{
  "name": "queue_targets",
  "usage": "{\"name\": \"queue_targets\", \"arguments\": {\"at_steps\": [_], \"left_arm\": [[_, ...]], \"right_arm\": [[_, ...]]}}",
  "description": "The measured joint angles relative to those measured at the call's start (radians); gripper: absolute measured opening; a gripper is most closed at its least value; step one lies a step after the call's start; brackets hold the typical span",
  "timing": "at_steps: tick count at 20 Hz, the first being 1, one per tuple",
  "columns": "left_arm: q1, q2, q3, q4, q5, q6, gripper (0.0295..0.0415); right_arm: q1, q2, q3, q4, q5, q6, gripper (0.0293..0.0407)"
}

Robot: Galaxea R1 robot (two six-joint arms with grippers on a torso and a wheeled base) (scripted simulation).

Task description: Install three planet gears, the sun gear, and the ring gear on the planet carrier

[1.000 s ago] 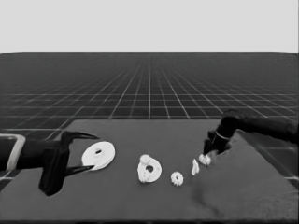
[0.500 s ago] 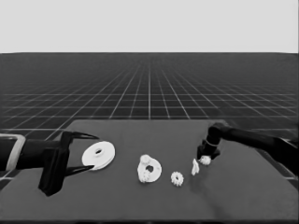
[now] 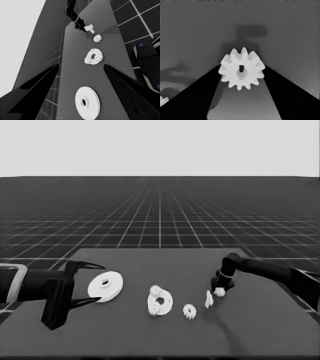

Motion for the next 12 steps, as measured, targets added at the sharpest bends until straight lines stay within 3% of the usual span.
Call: {"name": "queue_targets", "arguments": {"at_steps": [6,8,12], "left_arm": [[0.000,0.000,0.000,0.000,0.000,0.000,0.0385],[0.000,0.000,0.000,0.000,0.000,0.000,0.0385],[0.000,0.000,0.000,0.000,0.000,0.000,0.0385]], "right_arm": [[0.000,0.000,0.000,0.000,0.000,0.000,0.0312],[0.110,-0.063,0.131,0.055,-0.102,0.052,0.0312],[0.173,-0.075,0.155,0.093,-0.147,0.059,0.0312]]}}
